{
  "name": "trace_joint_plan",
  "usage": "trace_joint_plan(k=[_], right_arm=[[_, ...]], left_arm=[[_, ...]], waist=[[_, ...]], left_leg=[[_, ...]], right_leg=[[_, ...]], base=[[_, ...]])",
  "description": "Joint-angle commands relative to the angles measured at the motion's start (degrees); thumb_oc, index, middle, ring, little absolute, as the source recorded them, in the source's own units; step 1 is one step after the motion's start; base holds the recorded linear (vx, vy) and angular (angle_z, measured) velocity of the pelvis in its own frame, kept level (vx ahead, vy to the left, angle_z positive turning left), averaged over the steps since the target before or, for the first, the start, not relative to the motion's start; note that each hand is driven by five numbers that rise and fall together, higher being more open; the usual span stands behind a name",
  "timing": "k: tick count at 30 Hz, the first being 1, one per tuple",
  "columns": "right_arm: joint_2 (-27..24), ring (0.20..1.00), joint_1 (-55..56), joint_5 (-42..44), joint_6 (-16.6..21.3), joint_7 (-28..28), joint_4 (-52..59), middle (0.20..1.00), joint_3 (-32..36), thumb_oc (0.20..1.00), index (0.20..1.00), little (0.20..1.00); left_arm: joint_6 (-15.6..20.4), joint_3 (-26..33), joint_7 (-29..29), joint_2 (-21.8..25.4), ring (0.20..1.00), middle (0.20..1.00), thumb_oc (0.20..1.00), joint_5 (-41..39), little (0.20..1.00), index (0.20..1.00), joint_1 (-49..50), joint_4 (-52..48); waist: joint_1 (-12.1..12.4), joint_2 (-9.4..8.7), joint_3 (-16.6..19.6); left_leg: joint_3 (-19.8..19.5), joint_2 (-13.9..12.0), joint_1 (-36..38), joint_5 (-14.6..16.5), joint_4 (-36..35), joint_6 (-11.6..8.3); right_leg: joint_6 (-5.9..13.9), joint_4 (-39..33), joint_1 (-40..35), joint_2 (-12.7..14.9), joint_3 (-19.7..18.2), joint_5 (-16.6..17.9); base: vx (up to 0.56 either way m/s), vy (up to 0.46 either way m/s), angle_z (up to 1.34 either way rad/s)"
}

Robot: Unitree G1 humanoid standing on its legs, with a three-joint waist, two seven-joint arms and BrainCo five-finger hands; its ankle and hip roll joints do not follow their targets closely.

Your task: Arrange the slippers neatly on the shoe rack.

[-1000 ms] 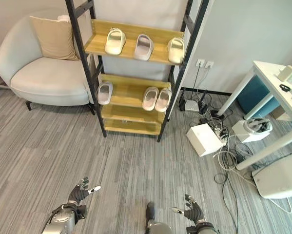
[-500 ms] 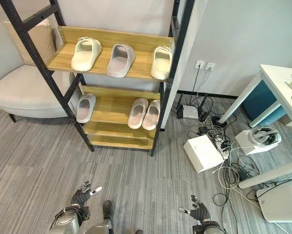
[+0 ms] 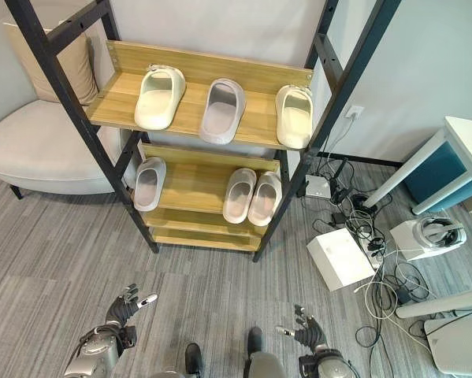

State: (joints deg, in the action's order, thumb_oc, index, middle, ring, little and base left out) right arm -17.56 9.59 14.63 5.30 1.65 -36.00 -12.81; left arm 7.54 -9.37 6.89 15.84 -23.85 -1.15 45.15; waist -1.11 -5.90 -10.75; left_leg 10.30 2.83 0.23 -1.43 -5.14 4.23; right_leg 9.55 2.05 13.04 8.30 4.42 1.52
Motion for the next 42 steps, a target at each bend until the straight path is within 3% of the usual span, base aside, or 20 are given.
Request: trace_joint_plan(k=[1, 2, 3, 5, 6, 11, 16, 26, 32, 38, 42], right_arm=[[-3.0, 1.000, -0.3, 1.2, 1.9, -0.2, 2.5, 1.000, 1.7, 1.000, 1.000, 1.000], [-4.2, 1.000, -1.1, 1.3, 2.1, -0.2, 1.6, 1.000, 1.6, 1.000, 1.000, 1.000], [-4.2, 1.000, -1.1, 1.3, 2.1, -0.2, 1.6, 1.000, 1.6, 1.000, 1.000, 1.000], [-4.4, 1.000, -0.8, 1.4, 2.0, -0.1, 1.3, 1.000, 2.2, 1.000, 1.000, 1.000], [-5.0, 1.000, 0.9, 0.4, 1.9, -0.1, 1.5, 1.000, 3.2, 1.000, 1.000, 1.000], [-3.6, 1.000, 1.1, 0.7, 1.4, -0.3, 0.8, 1.000, 3.8, 1.000, 1.000, 1.000], [-1.9, 1.000, -1.1, 1.5, 1.4, 0.0, -2.2, 1.000, 3.5, 1.000, 1.000, 1.000], [-1.1, 1.000, -1.5, 2.0, 1.4, -0.3, -2.3, 1.000, 3.8, 1.000, 1.000, 1.000], [-1.6, 1.000, -2.2, -0.5, 1.7, 0.2, -0.8, 1.000, 4.3, 1.000, 1.000, 1.000], [-1.8, 1.000, -2.8, -1.5, 1.8, 0.1, -0.5, 1.000, 3.5, 1.000, 1.000, 1.000], [-1.5, 1.000, -3.2, -1.6, 1.6, -0.1, -0.7, 1.000, 2.6, 1.000, 1.000, 1.000]], left_arm=[[2.2, 0.2, -0.5, 0.0, 1.000, 1.000, 1.000, -0.6, 1.000, 1.000, -2.1, -2.9], [2.6, -0.7, -0.3, -0.4, 1.000, 1.000, 1.000, -1.0, 1.000, 1.000, -3.1, -2.5], [2.7, -0.7, -0.3, -0.4, 1.000, 1.000, 1.000, -1.0, 1.000, 1.000, -3.1, -2.5], [2.4, -0.7, -0.3, -0.7, 1.000, 1.000, 1.000, -1.5, 1.000, 1.000, -2.8, -2.3], [2.1, -1.0, 0.4, -0.8, 1.000, 1.000, 1.000, -0.7, 1.000, 1.000, -2.6, -1.4], [2.0, -1.6, -1.2, -1.3, 1.000, 1.000, 1.000, -1.0, 1.000, 1.000, -1.5, -1.5], [2.0, -0.7, -1.0, -0.4, 1.000, 1.000, 1.000, -1.4, 1.000, 1.000, -0.9, -2.5], [2.1, 0.4, -1.2, 1.1, 1.000, 1.000, 1.000, -1.1, 1.000, 1.000, -0.9, -2.3], [2.3, 1.0, -0.9, 1.9, 1.000, 1.000, 1.000, 0.7, 1.000, 1.000, -1.9, -3.0], [2.5, 0.5, -0.8, 1.7, 1.000, 1.000, 1.000, 1.1, 1.000, 1.000, -2.2, -3.2], [2.3, 0.5, -0.9, 1.3, 1.000, 1.000, 1.000, 0.5, 1.000, 1.000, -2.0, -3.8]], waist=[[-0.1, -0.23, -1.0], [1.5, -0.99, -2.3], [1.3, -1.01, -2.4], [1.2, -1.16, -1.4], [1.1, -0.63, -0.7], [0.9, -0.25, 1.1], [1.9, -1.10, 0.8], [2.0, -1.29, 1.6], [1.8, 0.49, 3.0], [2.0, 1.05, 2.9], [2.0, 1.66, 2.5]], left_leg=[[-1.4, -6.4, -0.5, -1.0, 14.3, -9.08], [-6.8, -4.7, -5.8, -2.5, 18.0, -10.02], [-7.0, -4.7, -5.8, -2.5, 18.0, -10.01], [-5.3, -6.6, -6.0, -1.8, 10.6, -9.29], [-0.9, -8.3, -7.1, -4.2, 6.0, -9.21], [0.9, -6.5, -3.5, -3.7, 0.8, -8.47], [2.7, -4.5, -1.3, -1.2, 0.6, -6.54], [4.1, -3.0, 0.5, 0.8, 0.7, -5.47], [4.1, -1.3, 2.4, 2.0, 0.2, -4.75], [3.7, -1.0, 3.1, 2.1, 0.2, -4.59], [4.2, -1.9, 3.4, 2.0, 0.1, -4.61]], right_leg=[[-2.30, 0.0, -10.9, -2.9, 2.3, 1.2], [-2.92, -1.3, -12.4, -2.8, 2.7, 1.1], [-2.90, -1.4, -12.6, -2.7, 2.8, 1.0], [-2.02, -3.6, -14.2, -2.4, 3.7, 0.8], [-1.38, -4.3, -15.4, -2.1, 5.6, 0.6], [-0.34, -3.6, -14.7, -0.2, 5.0, 0.7], [1.33, -1.7, -13.6, 2.0, 3.2, 2.2], [2.90, -0.5, -13.0, 3.5, 1.7, 5.9], [4.08, 0.5, -13.6, 5.2, 2.2, 7.9], [4.21, 1.8, -13.4, 5.7, 2.3, 8.5], [3.99, 5.9, -10.9, 4.1, 3.0, 7.0]], base=[[0.08, -0.229, 0.62], [0.05, -0.185, 0.68], [0.01, -0.028, 0.26], [0.13, 0.063, 0.18], [0.16, 0.091, 0.07], [0.10, 0.171, 0.11], [0.08, 0.180, -0.24], [0.06, 0.069, -0.16], [0.09, 0.072, -0.05], [0.01, 0.018, 0.02], [-0.02, -0.005, -0.07]])
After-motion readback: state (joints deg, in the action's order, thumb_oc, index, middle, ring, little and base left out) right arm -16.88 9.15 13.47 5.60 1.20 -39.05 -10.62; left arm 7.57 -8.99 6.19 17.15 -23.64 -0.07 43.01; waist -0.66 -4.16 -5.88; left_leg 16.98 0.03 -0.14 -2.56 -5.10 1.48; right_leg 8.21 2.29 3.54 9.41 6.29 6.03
